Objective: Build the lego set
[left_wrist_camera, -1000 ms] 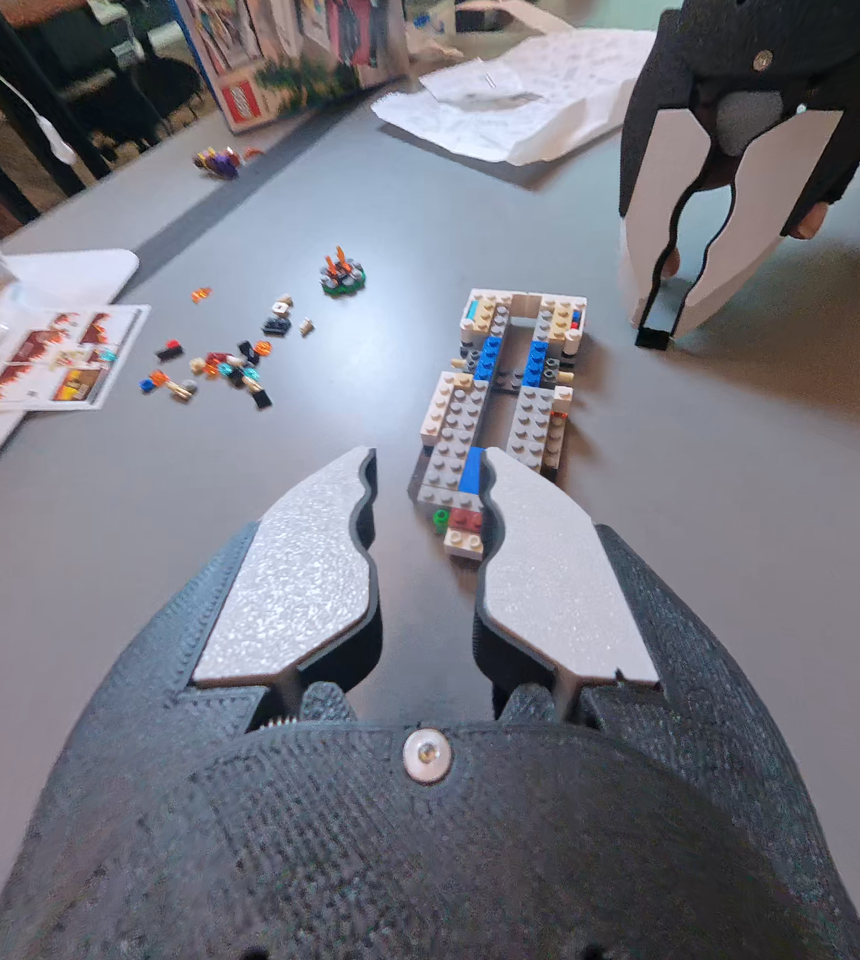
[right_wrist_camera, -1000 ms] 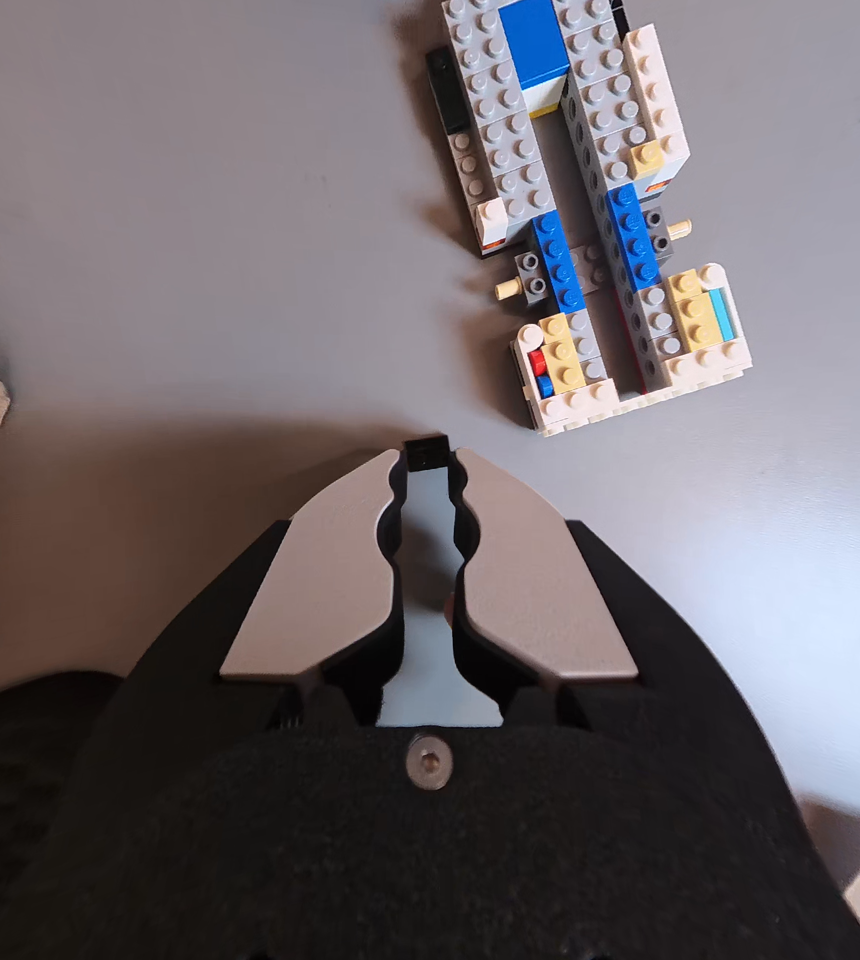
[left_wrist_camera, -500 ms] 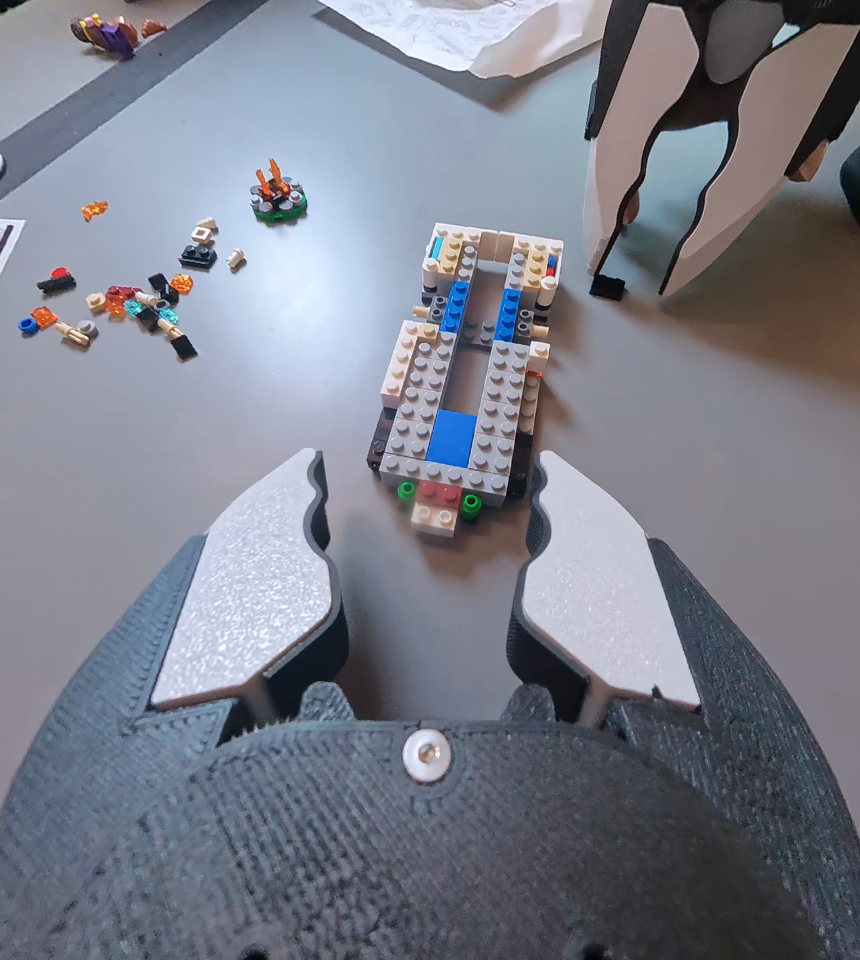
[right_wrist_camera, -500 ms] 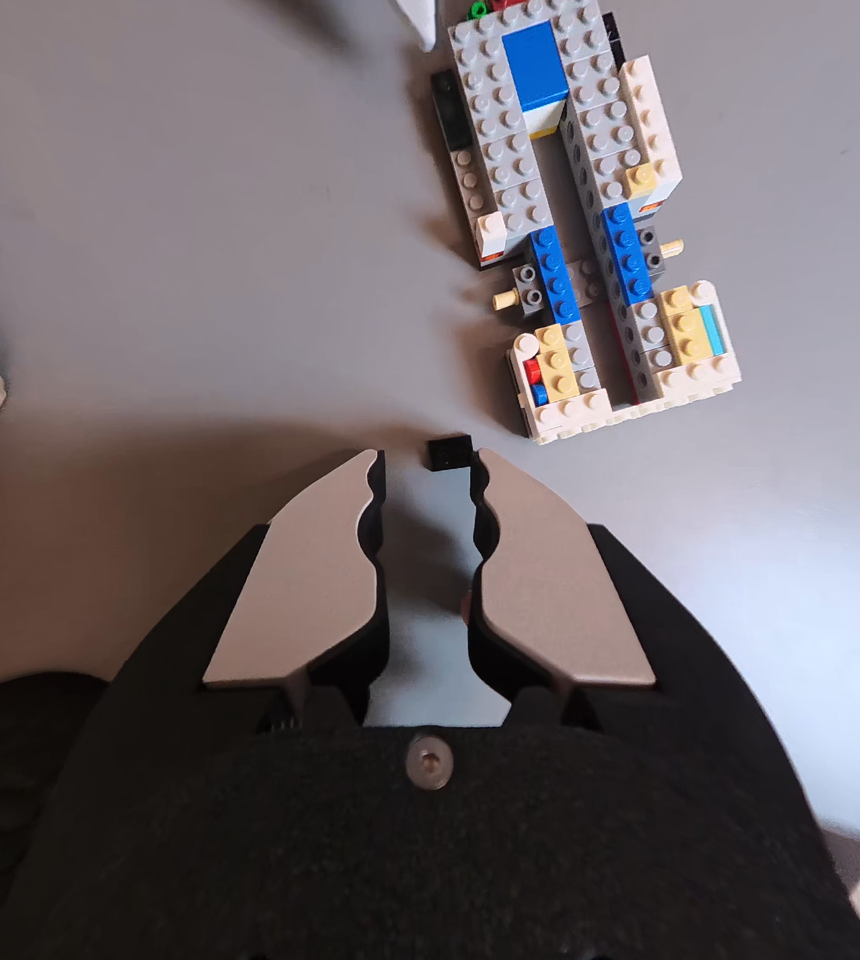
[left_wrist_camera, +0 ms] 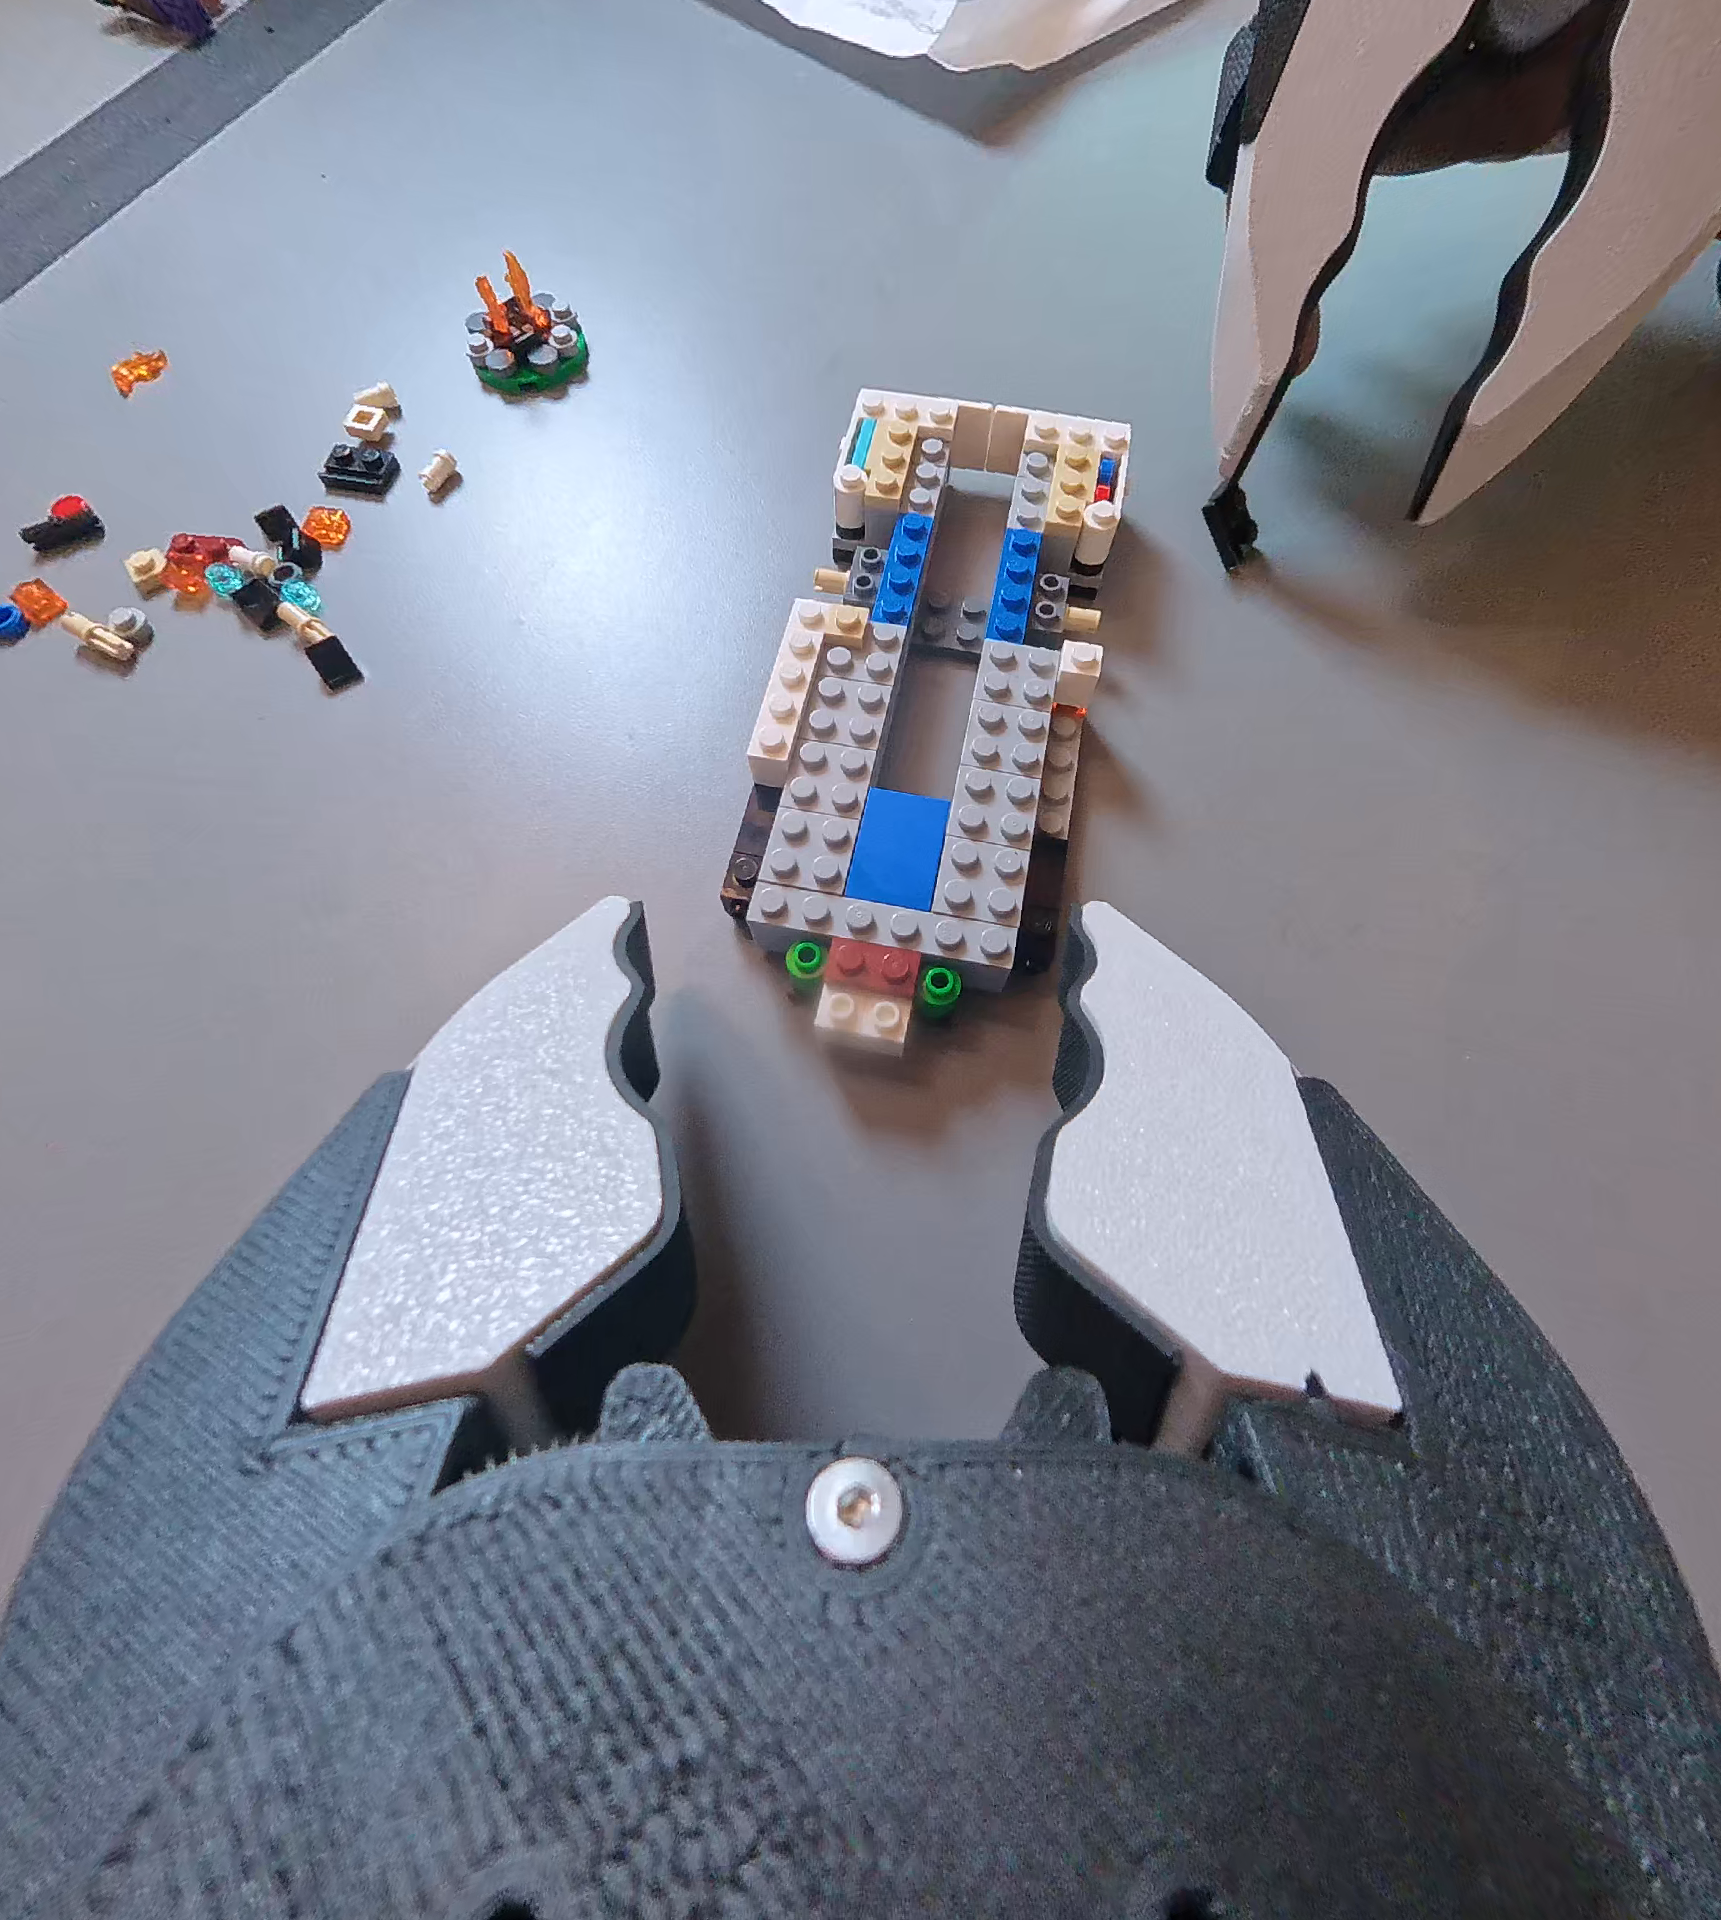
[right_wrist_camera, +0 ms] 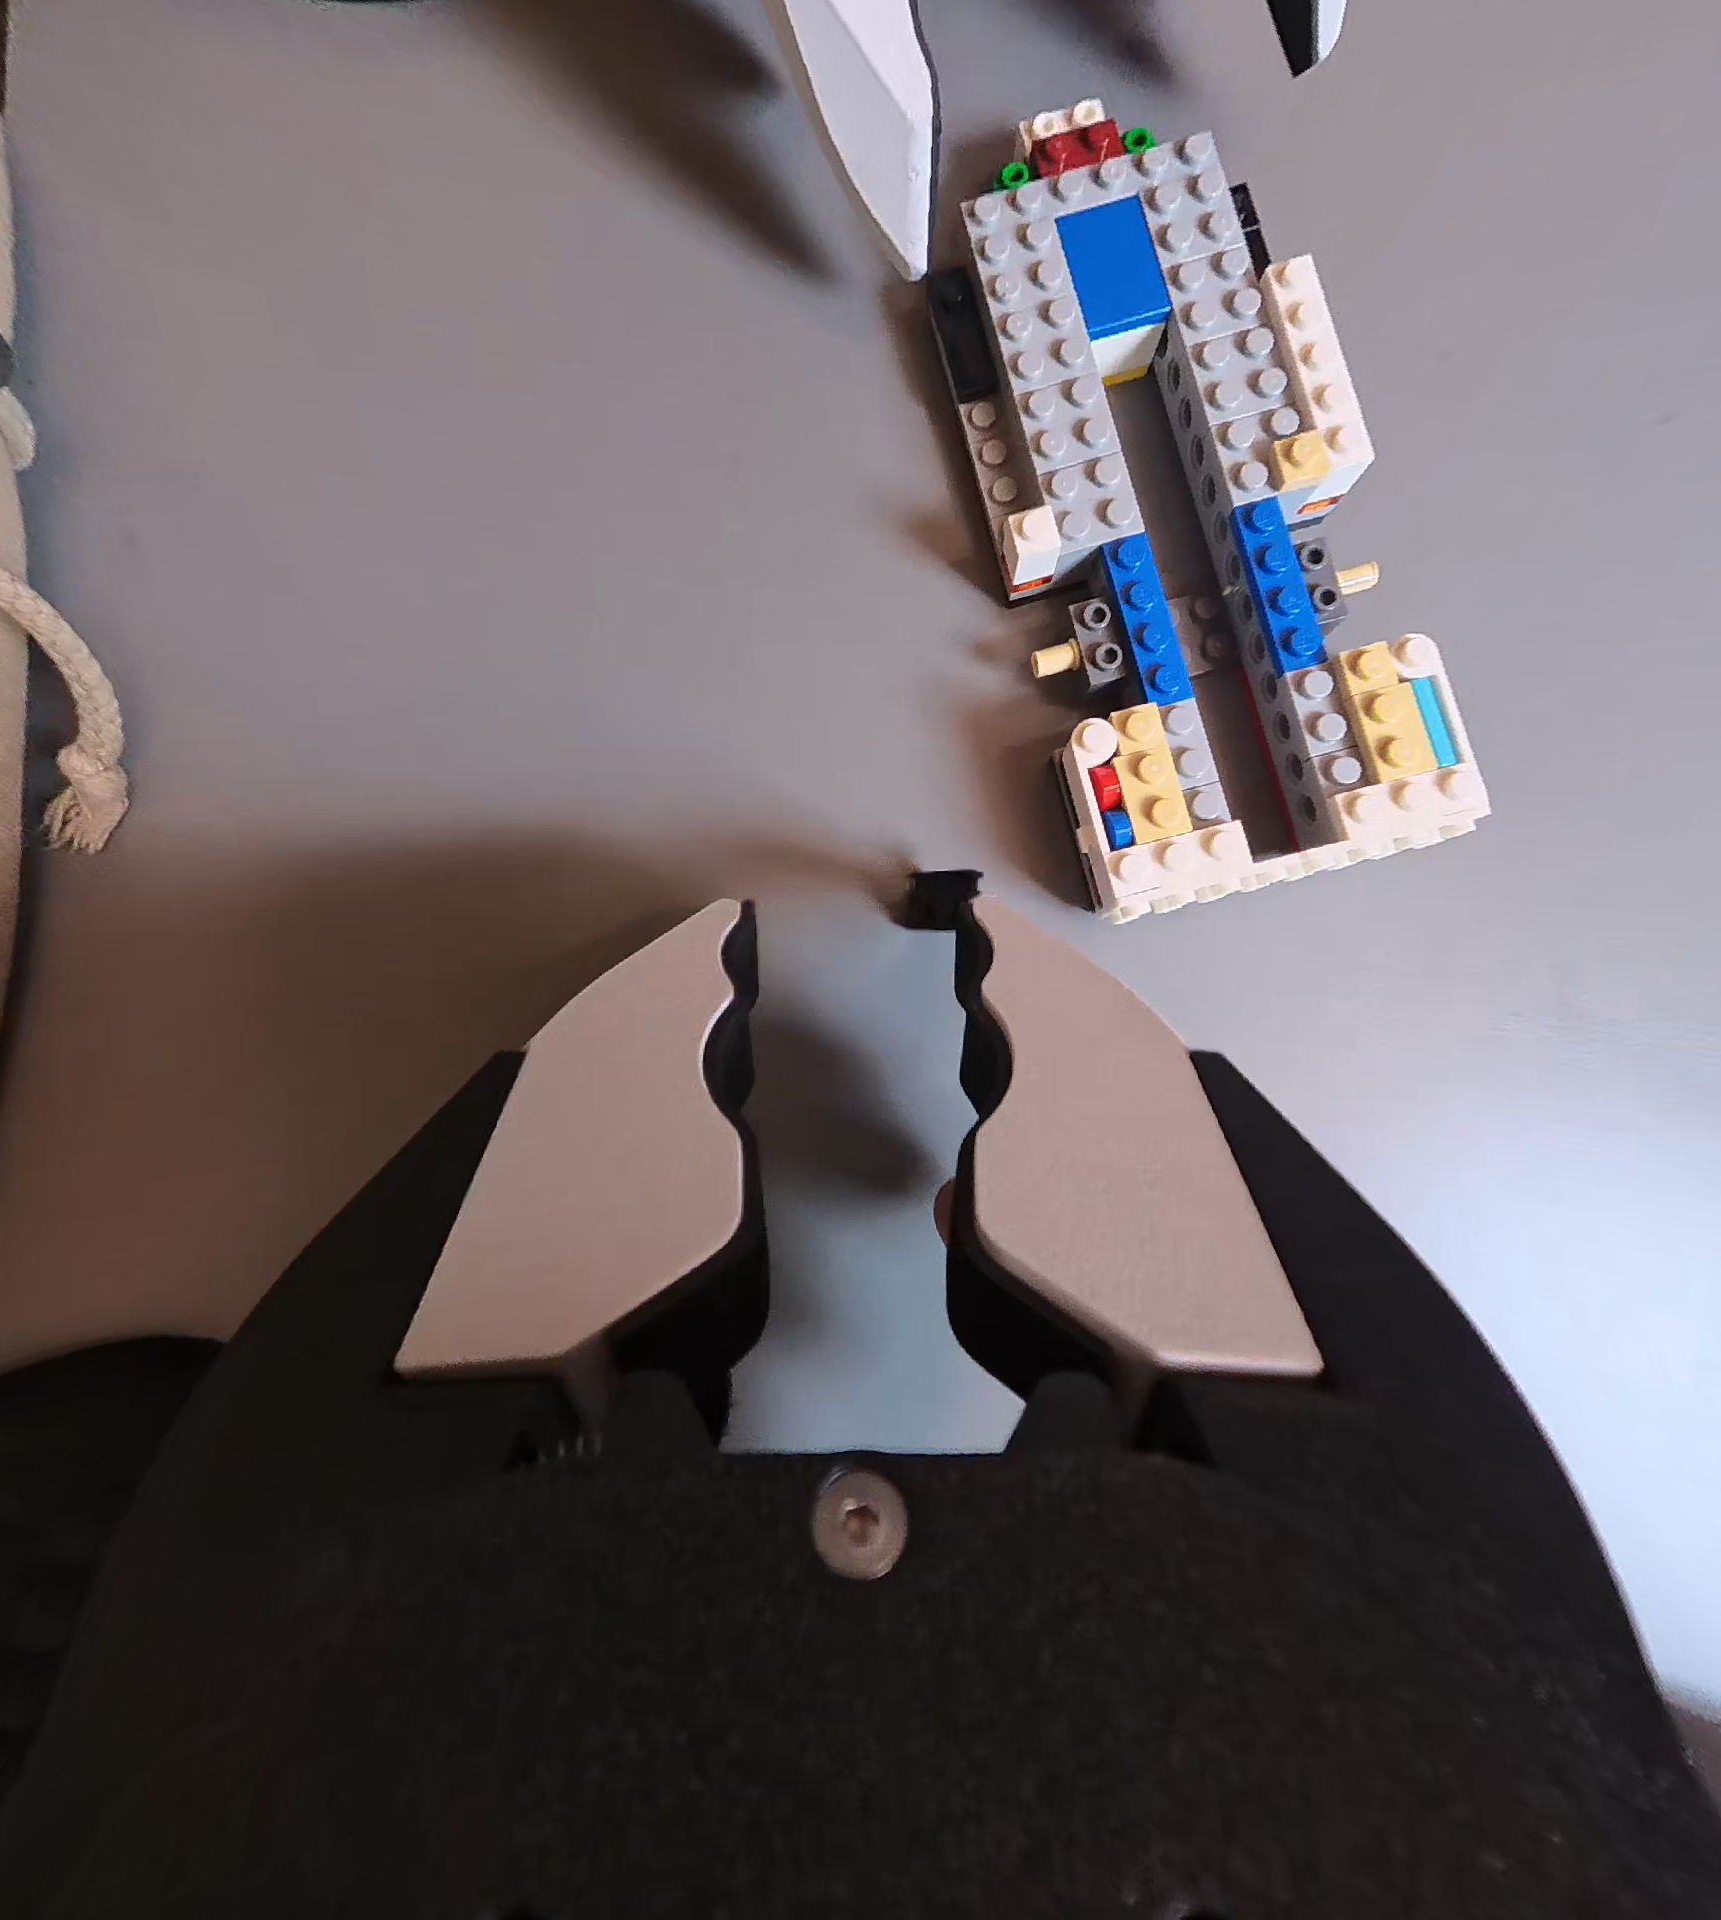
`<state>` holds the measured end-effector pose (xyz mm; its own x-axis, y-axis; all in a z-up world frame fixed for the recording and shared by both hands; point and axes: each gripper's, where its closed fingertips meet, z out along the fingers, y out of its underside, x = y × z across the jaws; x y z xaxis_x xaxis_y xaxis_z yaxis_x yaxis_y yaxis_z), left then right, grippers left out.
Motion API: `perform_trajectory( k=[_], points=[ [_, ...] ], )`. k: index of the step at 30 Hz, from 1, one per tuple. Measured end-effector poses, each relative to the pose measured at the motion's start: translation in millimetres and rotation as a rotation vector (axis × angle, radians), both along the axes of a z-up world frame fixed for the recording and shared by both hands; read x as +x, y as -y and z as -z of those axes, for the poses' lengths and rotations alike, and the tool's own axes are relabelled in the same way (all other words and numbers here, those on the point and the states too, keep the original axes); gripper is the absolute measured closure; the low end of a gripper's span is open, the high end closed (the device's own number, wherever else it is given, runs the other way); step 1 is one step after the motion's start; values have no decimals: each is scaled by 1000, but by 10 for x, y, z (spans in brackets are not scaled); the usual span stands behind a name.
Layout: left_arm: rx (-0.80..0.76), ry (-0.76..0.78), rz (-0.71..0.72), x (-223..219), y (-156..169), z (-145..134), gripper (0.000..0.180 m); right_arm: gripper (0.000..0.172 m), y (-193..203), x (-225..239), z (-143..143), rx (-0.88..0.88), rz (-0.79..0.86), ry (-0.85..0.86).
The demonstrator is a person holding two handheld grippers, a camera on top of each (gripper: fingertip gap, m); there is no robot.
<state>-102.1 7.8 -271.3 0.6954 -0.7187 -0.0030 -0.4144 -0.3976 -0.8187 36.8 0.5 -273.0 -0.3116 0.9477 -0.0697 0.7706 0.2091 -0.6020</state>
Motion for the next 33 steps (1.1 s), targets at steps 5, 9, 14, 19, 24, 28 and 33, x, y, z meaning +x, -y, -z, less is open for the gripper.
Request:
perform_trajectory(
  k=[5, 9, 14, 19, 24, 28, 33],
  points=[
    [-2, -5, -5, -14, -7, 10, 106, 134, -94, 42, 80, 7, 46, 52],
    [3, -5, -8, -21, -11, 2, 107, 134, -164, 49, 97, -8, 89, 72],
    [2, -3, -11, -30, -15, 1, 107, 134, -232, 127, 94, -59, 149, 98],
    [-2, -5, -6, -24, -9, 11, 108, 133, -273, 250, 72, -31, 149, 106],
    [-4, -9, -1, -15, -3, 18, 108, 136, -235, 408, 83, -3, 120, 134],
    [-5, -9, 4, -6, 1, 19, 109, 139, -199, 415, 106, 5, 130, 134],
    [-2, -15, 4, -2, 5, 19, 109, 151, -199, 325, 136, 30, 122, 126]
  ],
)
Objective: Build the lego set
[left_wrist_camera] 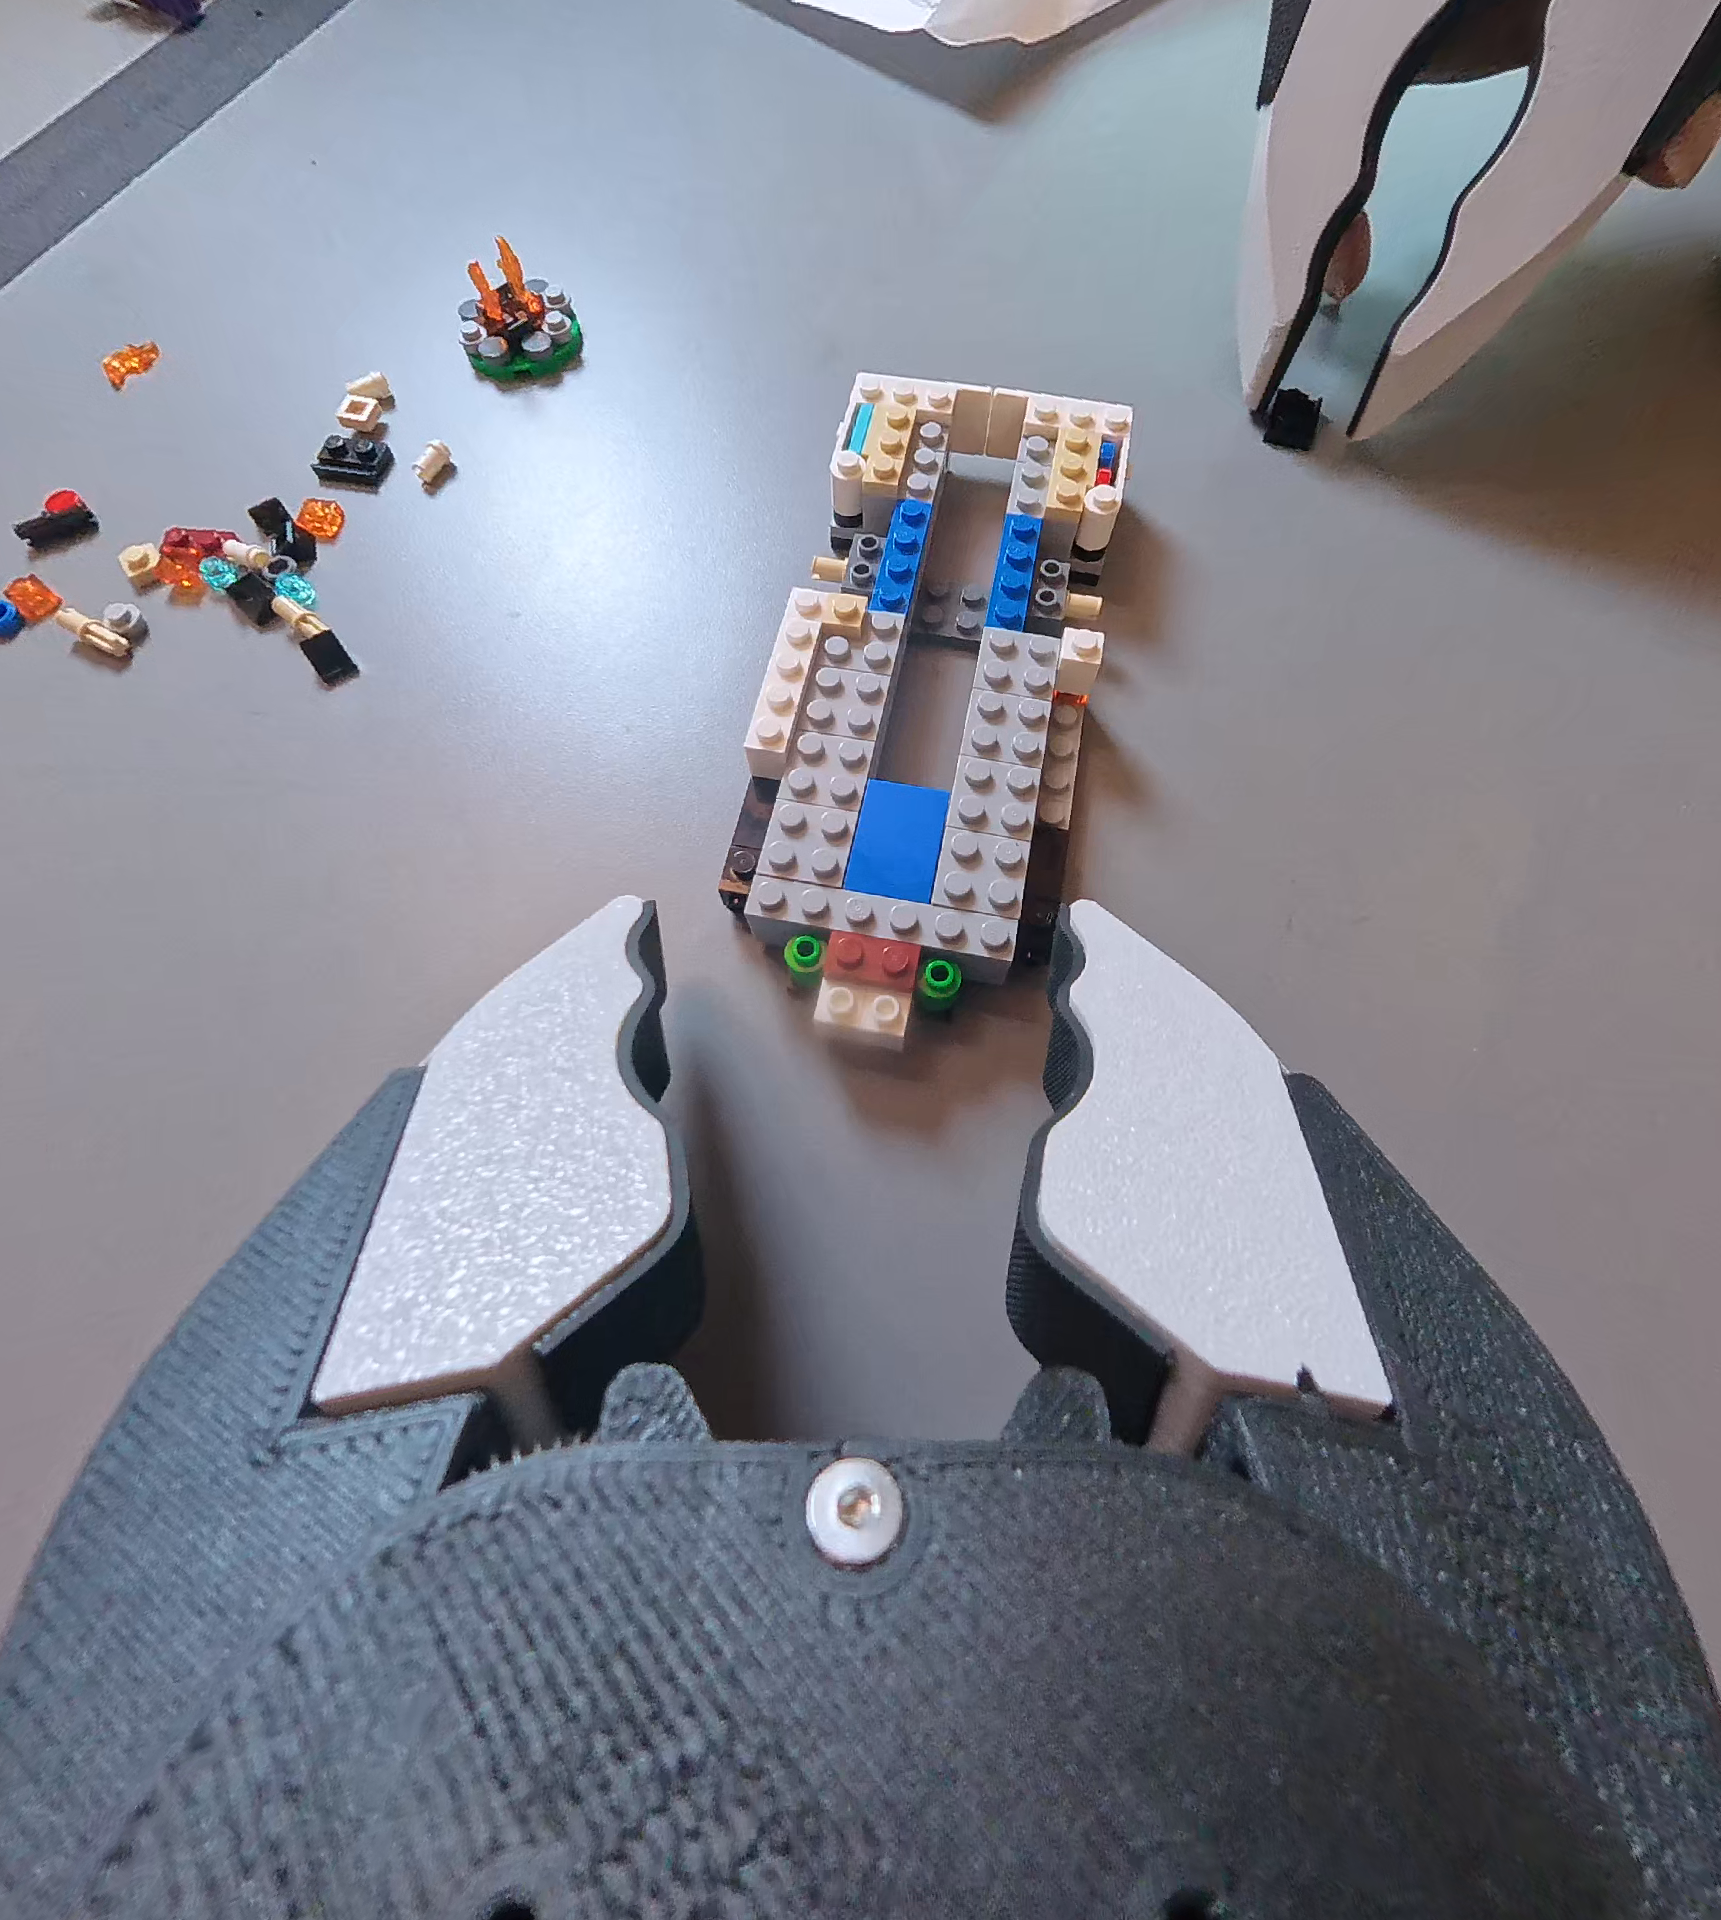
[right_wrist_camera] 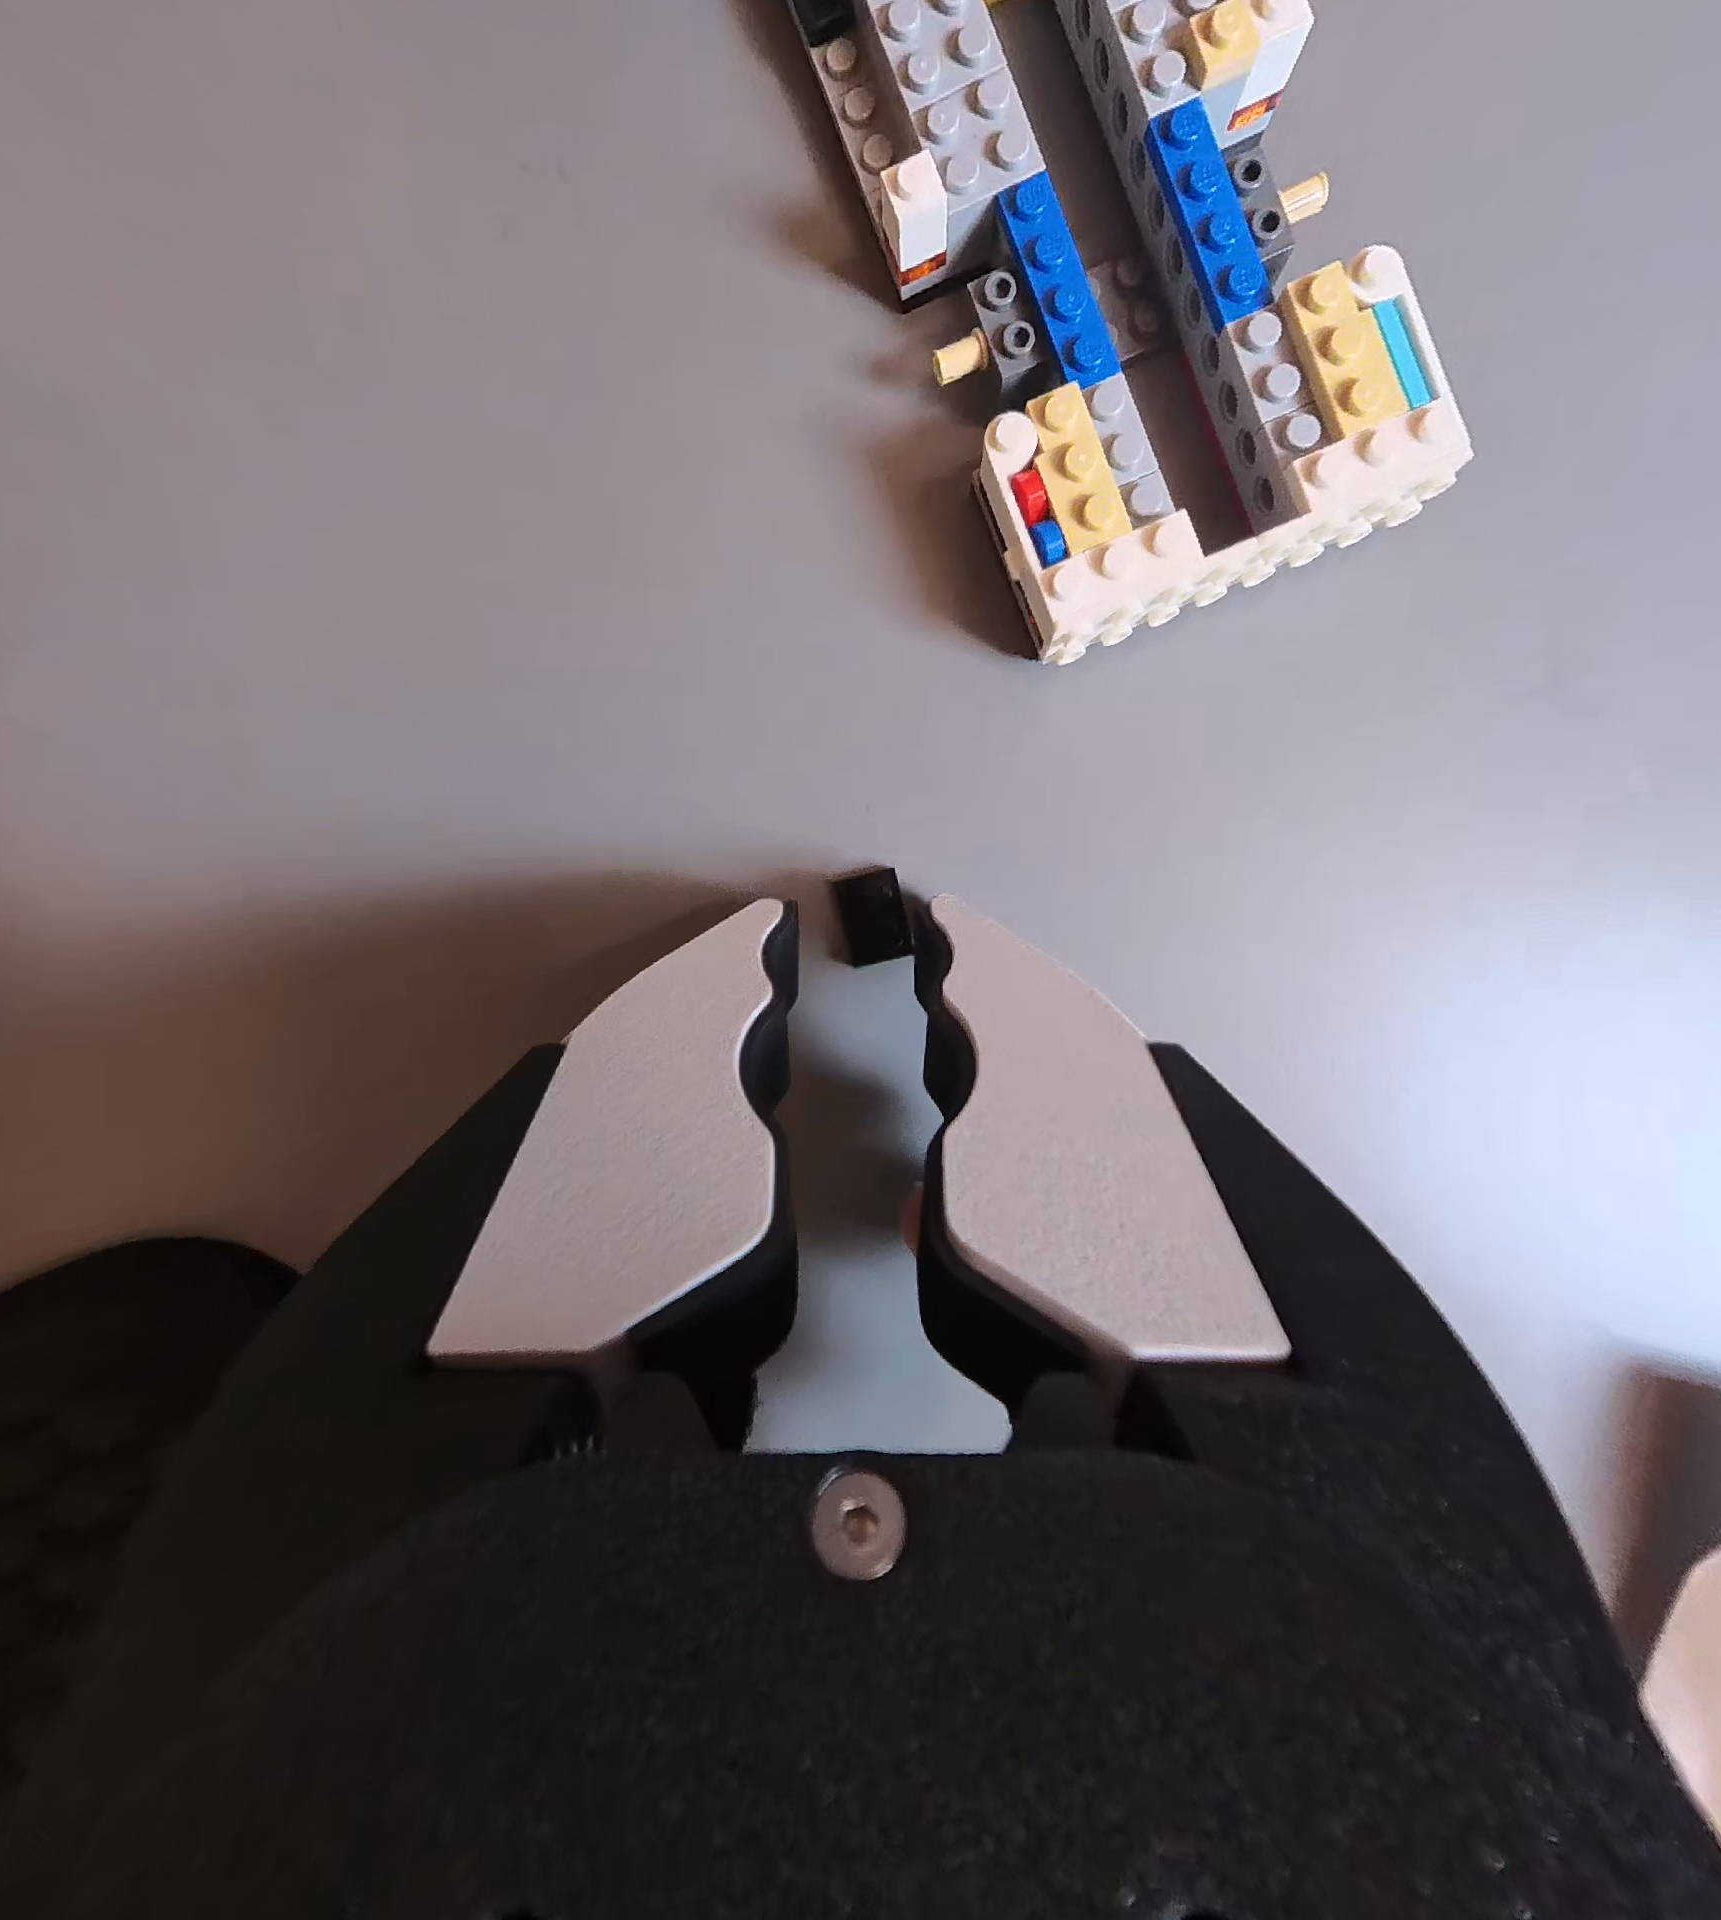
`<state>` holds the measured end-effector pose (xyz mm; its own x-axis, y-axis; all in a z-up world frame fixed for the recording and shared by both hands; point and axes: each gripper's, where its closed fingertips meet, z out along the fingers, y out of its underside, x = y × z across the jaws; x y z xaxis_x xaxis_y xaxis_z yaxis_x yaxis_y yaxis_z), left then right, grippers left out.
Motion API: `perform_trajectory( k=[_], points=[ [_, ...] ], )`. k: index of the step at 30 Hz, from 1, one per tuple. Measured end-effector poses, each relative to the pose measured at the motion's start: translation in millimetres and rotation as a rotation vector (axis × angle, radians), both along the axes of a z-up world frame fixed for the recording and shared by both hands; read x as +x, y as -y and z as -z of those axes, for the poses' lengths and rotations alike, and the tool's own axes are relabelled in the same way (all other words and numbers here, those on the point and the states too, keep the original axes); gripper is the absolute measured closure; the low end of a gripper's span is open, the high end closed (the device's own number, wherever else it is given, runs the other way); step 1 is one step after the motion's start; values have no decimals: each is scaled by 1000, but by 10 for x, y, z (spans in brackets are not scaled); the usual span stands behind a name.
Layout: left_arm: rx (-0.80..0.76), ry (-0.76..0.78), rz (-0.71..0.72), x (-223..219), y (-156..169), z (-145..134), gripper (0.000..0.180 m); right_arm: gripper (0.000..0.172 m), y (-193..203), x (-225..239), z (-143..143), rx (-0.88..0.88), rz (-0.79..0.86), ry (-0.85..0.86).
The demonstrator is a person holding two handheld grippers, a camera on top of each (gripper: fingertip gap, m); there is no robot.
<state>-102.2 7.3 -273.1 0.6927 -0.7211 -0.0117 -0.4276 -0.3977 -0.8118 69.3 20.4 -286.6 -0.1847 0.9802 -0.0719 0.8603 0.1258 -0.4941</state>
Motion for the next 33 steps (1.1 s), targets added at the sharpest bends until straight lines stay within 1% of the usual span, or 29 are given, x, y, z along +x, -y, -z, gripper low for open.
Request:
perform_trajectory(
  k=[2, 5, 7, 11, 14, 17, 19, 20, 22, 26, 28, 30, 33],
  points=[
    [2, 0, 1, 2, 2, -6, 109, 154, -6, -34, 3, 17, -40, -3],
    [2, 2, 2, 6, 1, -9, 109, 153, 32, -109, -6, 39, -134, 2],
    [0, -4, 2, 3, 7, 1, 110, 153, 81, -147, -49, 27, -163, 2],
    [5, 1, 5, 4, 6, -17, 110, 148, 44, -85, -63, 40, -124, 29],
    [-2, 0, 11, 11, 10, -3, 111, 148, 51, -23, -19, 16, -103, 44],
    [0, -3, 20, 28, 22, -4, 111, 149, 190, -25, -12, -24, -146, 44],
    [2, -5, 19, 23, 23, -6, 111, 150, 307, -16, -43, -39, -187, 33],
    [4, -4, 17, 22, 22, -12, 112, 150, 331, -18, -71, -39, -183, 18],
    [6, -4, 14, 16, 19, -20, 112, 150, 289, -9, -100, -26, -104, 0],
    [6, -4, 14, 18, 15, -19, 111, 146, 109, 67, -64, 21, 96, -42],
    [1, -4, 13, 20, 13, -10, 110, 144, 71, 76, -42, -2, 174, -63],
    [-3, -4, 16, 32, 19, -2, 109, 144, 54, 53, -39, -20, 221, -77],
    [-8, -17, 20, 40, 30, 19, 107, 144, 67, 41, -13, -10, 231, -41]
  ],
)
